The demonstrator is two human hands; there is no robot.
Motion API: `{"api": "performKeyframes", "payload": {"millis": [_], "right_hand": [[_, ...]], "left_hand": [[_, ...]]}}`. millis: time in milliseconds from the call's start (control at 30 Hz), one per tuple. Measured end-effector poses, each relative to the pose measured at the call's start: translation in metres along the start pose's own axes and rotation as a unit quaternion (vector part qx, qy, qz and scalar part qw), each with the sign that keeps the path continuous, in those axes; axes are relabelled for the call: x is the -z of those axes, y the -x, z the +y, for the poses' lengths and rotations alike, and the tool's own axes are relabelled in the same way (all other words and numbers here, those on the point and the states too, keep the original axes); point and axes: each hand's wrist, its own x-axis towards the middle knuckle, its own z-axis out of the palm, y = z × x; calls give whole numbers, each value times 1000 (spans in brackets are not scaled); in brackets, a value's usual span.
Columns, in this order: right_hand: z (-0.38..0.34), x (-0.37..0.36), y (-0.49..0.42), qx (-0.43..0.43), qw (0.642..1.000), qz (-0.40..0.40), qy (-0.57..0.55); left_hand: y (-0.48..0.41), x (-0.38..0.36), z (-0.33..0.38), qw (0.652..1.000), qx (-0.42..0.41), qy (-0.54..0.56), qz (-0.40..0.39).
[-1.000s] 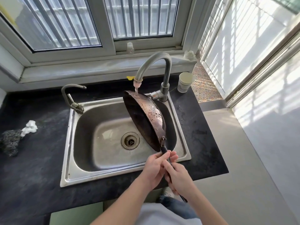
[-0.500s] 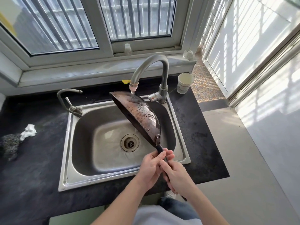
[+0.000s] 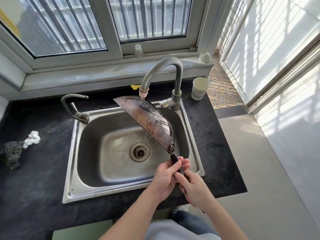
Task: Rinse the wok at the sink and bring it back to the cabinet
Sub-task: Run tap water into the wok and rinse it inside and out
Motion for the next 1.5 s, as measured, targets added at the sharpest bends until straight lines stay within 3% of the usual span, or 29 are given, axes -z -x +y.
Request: {"api": "performKeyframes", "payload": {"millis": [233,633,867,1033,1100,1233,1367,1500], "right_hand": [[24,8,-2,20,996,49,71],[45,4,21,-30,996,85,21],[50,-8,38,-14,996,86,-30],[41,-19,41,-10,997,71,26],[30,-31,39,-24,987,91,130],[9,-56,42,-44,921,113,370],[19,-67,36,-11,925,69,373],[22,-76,27,-20,963,17,269]], "left_hand": [[-5,-8,-10,999,20,14,-21],[3,-9,-30,996,56,-39,-50],[17,-1,-39,994,42,-90,-53],[28,9,-41,994,4,-113,-4],[32,12,-36,994,-12,-101,29],[37,21,-27,994,-25,-73,78],[46,37,-29,986,-18,-86,139],[55,50,-27,980,-32,-90,176]]}}
